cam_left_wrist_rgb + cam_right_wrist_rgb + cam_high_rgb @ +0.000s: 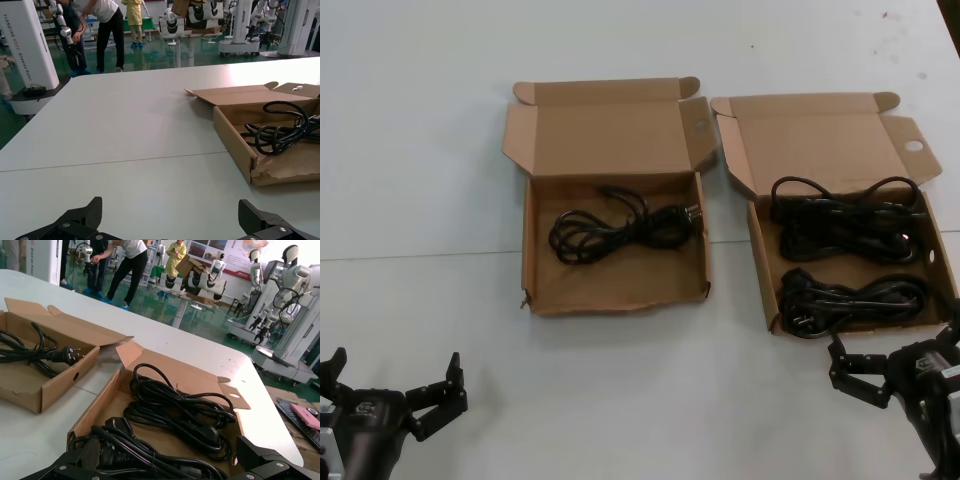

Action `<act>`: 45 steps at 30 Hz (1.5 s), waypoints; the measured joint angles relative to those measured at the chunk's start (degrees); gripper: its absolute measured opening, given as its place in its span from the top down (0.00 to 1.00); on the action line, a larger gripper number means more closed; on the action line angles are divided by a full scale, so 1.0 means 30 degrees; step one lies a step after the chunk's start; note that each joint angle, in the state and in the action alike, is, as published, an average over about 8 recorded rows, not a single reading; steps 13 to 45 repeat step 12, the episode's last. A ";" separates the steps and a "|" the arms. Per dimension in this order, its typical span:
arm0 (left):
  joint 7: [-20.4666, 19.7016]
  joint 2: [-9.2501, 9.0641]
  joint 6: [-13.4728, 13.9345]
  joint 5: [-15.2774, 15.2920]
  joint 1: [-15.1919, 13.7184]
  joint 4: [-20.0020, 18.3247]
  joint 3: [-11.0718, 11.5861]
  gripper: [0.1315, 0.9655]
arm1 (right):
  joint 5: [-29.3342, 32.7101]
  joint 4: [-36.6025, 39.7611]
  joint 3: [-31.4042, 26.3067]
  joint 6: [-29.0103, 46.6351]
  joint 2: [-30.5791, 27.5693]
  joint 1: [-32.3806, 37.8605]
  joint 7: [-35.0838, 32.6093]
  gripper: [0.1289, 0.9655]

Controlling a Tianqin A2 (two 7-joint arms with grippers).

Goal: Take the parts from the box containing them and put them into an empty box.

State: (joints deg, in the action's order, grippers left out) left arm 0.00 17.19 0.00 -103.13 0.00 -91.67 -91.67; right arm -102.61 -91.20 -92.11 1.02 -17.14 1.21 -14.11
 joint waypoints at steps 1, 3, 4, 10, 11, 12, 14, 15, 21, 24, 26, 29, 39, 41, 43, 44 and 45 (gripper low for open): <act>0.0000 0.0000 0.0000 0.0000 0.0000 0.0000 0.0000 0.00 | 0.0000 0.0000 0.0000 0.0000 0.0000 0.0000 0.0000 0.00; 0.0000 0.0000 0.0000 0.0000 0.0000 0.0000 0.0000 0.00 | 0.0000 0.0000 0.0000 0.0000 0.0000 0.0000 0.0000 0.00; 0.0000 0.0000 0.0000 0.0000 0.0000 0.0000 0.0000 0.00 | 0.0000 0.0000 0.0000 0.0000 0.0000 0.0000 0.0000 0.00; 0.0000 0.0000 0.0000 0.0000 0.0000 0.0000 0.0000 0.00 | 0.0000 0.0000 0.0000 0.0000 0.0000 0.0000 0.0000 0.00; 0.0000 0.0000 0.0000 0.0000 0.0000 0.0000 0.0000 0.00 | 0.0000 0.0000 0.0000 0.0000 0.0000 0.0000 0.0000 0.00; 0.0000 0.0000 0.0000 0.0000 0.0000 0.0000 0.0000 0.00 | 0.0000 0.0000 0.0000 0.0000 0.0000 0.0000 0.0000 0.00; 0.0000 0.0000 0.0000 0.0000 0.0000 0.0000 0.0000 0.00 | 0.0000 0.0000 0.0000 0.0000 0.0000 0.0000 0.0000 0.00; 0.0000 0.0000 0.0000 0.0000 0.0000 0.0000 0.0000 0.00 | 0.0000 0.0000 0.0000 0.0000 0.0000 0.0000 0.0000 0.00; 0.0000 0.0000 0.0000 0.0000 0.0000 0.0000 0.0000 0.00 | 0.0000 0.0000 0.0000 0.0000 0.0000 0.0000 0.0000 0.00; 0.0000 0.0000 0.0000 0.0000 0.0000 0.0000 0.0000 0.00 | 0.0000 0.0000 0.0000 0.0000 0.0000 0.0000 0.0000 0.00; 0.0000 0.0000 0.0000 0.0000 0.0000 0.0000 0.0000 0.00 | 0.0000 0.0000 0.0000 0.0000 0.0000 0.0000 0.0000 0.00; 0.0000 0.0000 0.0000 0.0000 0.0000 0.0000 0.0000 0.00 | 0.0000 0.0000 0.0000 0.0000 0.0000 0.0000 0.0000 0.00; 0.0000 0.0000 0.0000 0.0000 0.0000 0.0000 0.0000 0.00 | 0.0000 0.0000 0.0000 0.0000 0.0000 0.0000 0.0000 0.00; 0.0000 0.0000 0.0000 0.0000 0.0000 0.0000 0.0000 0.00 | 0.0000 0.0000 0.0000 0.0000 0.0000 0.0000 0.0000 0.00; 0.0000 0.0000 0.0000 0.0000 0.0000 0.0000 0.0000 0.00 | 0.0000 0.0000 0.0000 0.0000 0.0000 0.0000 0.0000 0.00; 0.0000 0.0000 0.0000 0.0000 0.0000 0.0000 0.0000 0.00 | 0.0000 0.0000 0.0000 0.0000 0.0000 0.0000 0.0000 0.00; 0.0000 0.0000 0.0000 0.0000 0.0000 0.0000 0.0000 0.00 | 0.0000 0.0000 0.0000 0.0000 0.0000 0.0000 0.0000 0.00</act>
